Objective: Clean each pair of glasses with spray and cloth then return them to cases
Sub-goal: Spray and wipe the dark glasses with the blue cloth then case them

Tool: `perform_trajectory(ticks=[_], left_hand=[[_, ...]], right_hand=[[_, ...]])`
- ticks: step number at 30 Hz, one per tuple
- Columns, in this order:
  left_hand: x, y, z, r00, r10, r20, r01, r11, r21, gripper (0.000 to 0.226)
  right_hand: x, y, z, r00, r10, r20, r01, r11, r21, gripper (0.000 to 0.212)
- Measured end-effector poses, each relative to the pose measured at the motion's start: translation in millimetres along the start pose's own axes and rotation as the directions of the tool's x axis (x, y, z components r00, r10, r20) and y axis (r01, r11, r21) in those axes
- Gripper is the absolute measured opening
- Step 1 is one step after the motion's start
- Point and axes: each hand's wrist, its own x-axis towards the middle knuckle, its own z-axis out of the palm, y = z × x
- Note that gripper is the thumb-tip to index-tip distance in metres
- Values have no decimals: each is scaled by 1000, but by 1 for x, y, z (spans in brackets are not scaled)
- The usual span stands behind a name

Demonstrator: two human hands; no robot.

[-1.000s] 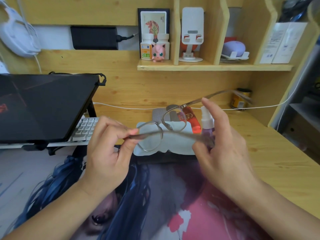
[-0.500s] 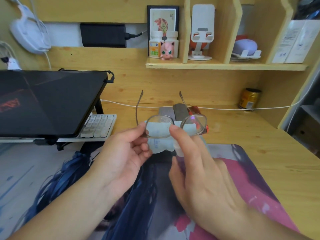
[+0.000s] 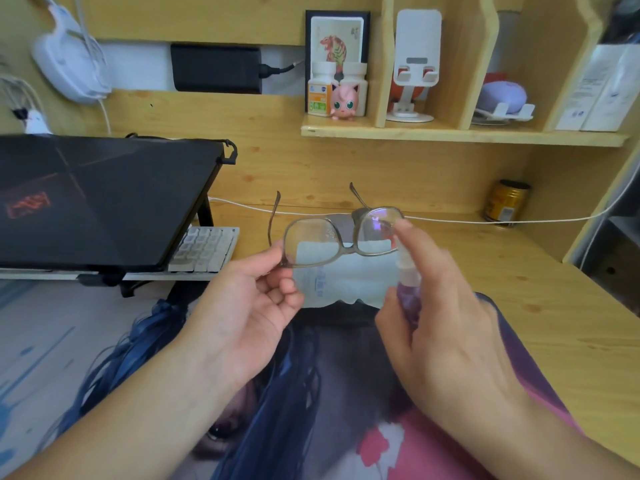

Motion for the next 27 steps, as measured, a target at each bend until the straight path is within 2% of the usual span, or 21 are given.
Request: perform_trajectory(ticks=[4,7,13,17,21,24,27], left_hand=[[2,4,-2,1000,0,-11,0,999,-38,6],[3,6,-2,1000,5,-13,-6,999,-45,9],[4,5,-1,1000,1,-6,-1,999,-46,9],[3,4,-1,1000,2,2,-2,999,-37,7],[3,4,-1,1000,3,7,-2,1000,-31,8],[3,4,-1,1000,13,14,-13,1000,-17,10],[4,1,-2,999,34,23,-35,999,23,17]], right_hand=[[3,15,-4,990,142,17,-143,989,48,83],[5,17,-4,992,126,23,-127,991,40,82],[4,18,-2,991,131,-3,-131,991,37,68],[4,16,-2,993,111,-33,-110,993,31,74],[6,21,-1,990,142,17,-143,988,60,83],[11,36,-1,969,249,-7,-240,941,239,79],[26,63,-6,892,451,25,-397,757,520,48]])
